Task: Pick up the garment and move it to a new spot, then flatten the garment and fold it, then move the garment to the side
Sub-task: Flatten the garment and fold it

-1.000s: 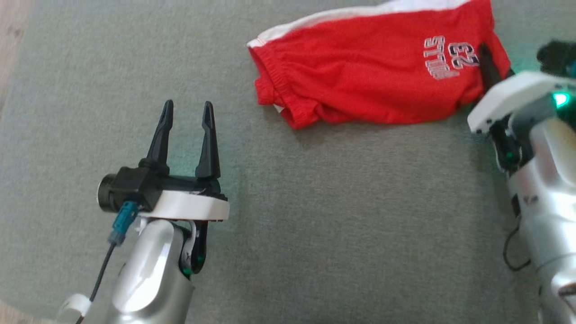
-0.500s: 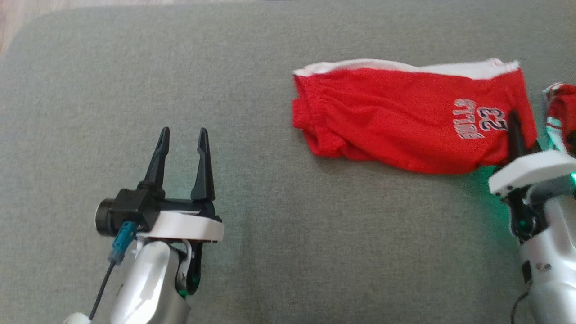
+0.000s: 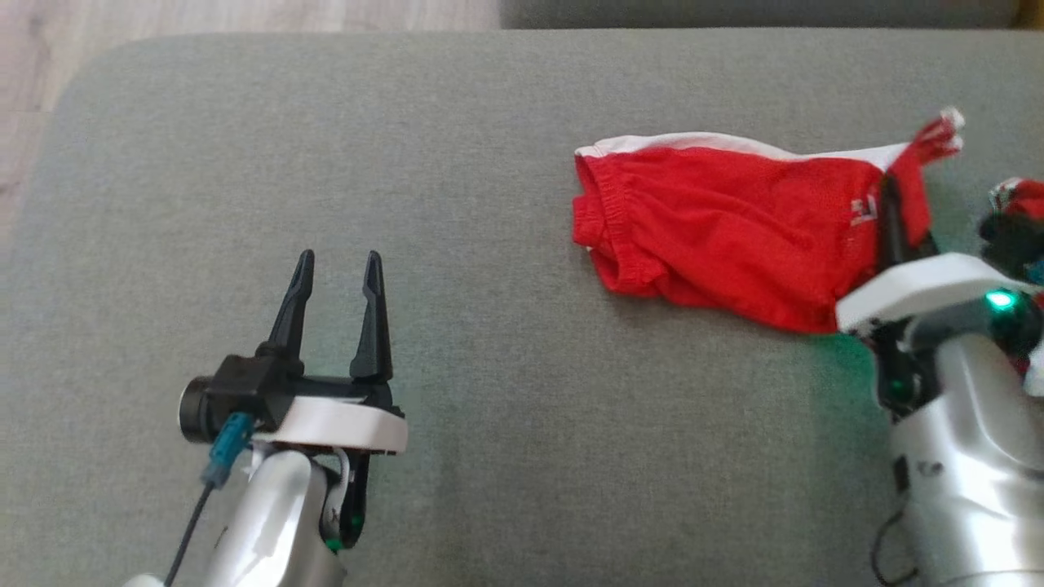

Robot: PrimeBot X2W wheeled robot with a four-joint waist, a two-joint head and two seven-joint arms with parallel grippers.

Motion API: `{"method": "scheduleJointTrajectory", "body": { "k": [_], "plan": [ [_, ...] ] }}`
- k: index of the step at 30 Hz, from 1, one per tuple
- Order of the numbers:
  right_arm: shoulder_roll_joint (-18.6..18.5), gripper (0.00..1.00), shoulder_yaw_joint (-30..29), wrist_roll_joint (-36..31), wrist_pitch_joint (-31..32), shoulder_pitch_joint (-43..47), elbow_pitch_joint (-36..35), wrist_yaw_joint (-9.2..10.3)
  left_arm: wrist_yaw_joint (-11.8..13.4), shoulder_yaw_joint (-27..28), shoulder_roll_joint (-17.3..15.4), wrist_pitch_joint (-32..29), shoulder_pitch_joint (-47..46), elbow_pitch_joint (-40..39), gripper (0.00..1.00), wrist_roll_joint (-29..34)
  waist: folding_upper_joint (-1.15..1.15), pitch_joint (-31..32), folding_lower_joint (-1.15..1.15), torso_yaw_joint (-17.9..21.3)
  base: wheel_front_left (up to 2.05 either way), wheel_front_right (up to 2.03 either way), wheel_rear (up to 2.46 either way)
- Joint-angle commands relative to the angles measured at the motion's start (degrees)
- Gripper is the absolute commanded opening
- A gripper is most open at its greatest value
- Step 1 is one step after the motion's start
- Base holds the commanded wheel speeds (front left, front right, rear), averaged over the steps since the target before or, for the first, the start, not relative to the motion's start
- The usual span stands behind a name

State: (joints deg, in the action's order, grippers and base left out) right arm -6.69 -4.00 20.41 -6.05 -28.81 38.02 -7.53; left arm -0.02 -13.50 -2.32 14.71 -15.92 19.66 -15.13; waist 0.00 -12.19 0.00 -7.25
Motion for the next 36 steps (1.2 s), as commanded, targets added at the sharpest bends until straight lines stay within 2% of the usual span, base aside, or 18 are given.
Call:
{"method": "scheduleJointTrajectory", "body": {
  "k": [1, 6, 7, 19, 27, 28, 29, 33, 36],
  "plan": [
    [1.1, 0.00, 2.2, -0.1, 0.0, -2.8, -2.6, 0.04, 0.0, 1.7, -0.6, 0.3, -0.1, -1.6, 1.00, -0.9, 0.00, 0.9, 0.00, -0.9, 0.00, 0.00, 0.00],
    [3.2, 0.00, 6.8, 2.5, 1.2, -4.5, -2.7, 0.04, 0.0, 1.2, -0.6, 0.3, 0.5, -2.5, 1.00, -3.7, 0.00, 2.6, 0.00, -3.1, 0.00, 0.00, 0.00],
    [3.5, 0.00, 9.2, 2.9, 1.1, -5.2, -1.8, 0.04, 0.2, 1.0, -0.6, 0.3, 0.7, -2.8, 1.00, -4.1, 0.00, 3.0, 0.00, -4.0, 0.00, 0.00, 0.00],
    [3.8, 0.00, 25.3, 13.5, -2.7, -8.5, 5.7, 0.04, 1.2, -0.3, -0.6, 0.3, 1.0, -2.0, 1.00, -5.6, 0.00, 3.4, 0.00, -9.0, 0.00, 0.00, 0.00],
    [3.8, 0.00, 35.6, 13.0, -3.0, -10.0, 12.8, 0.04, 1.2, 0.0, -0.6, 0.3, 0.6, -1.5, 1.00, -5.0, 0.00, 2.8, 0.00, -9.2, 0.00, 0.00, 0.00],
    [3.8, 0.63, 36.9, 12.5, -3.1, -10.2, 13.5, 0.04, 1.2, 0.0, -0.6, 0.3, 0.5, -1.4, 1.00, -5.0, 0.00, 2.8, 0.00, -8.9, 0.00, 0.00, 0.00],
    [3.8, 1.00, 37.8, 12.4, -3.6, -10.3, 14.0, 0.04, 1.2, 0.1, -0.6, 0.3, 0.4, -1.4, 1.00, -4.9, 0.00, 2.8, 0.00, -8.6, 0.00, 0.00, 0.00],
    [3.8, 1.00, 42.5, 12.6, -5.1, -10.3, 14.0, 0.04, 0.8, 0.4, -0.6, 0.3, -0.1, -1.4, 1.00, -4.4, 0.00, 3.1, 0.00, -7.0, 0.00, 0.00, 0.00],
    [3.8, 1.00, 43.7, 12.3, -7.1, -10.7, 13.6, 0.04, 0.6, 1.0, -0.6, 0.3, -0.3, -1.8, 1.00, -4.1, 0.00, 3.9, 0.00, -5.2, 0.00, 0.00, 0.00]
  ]
}}
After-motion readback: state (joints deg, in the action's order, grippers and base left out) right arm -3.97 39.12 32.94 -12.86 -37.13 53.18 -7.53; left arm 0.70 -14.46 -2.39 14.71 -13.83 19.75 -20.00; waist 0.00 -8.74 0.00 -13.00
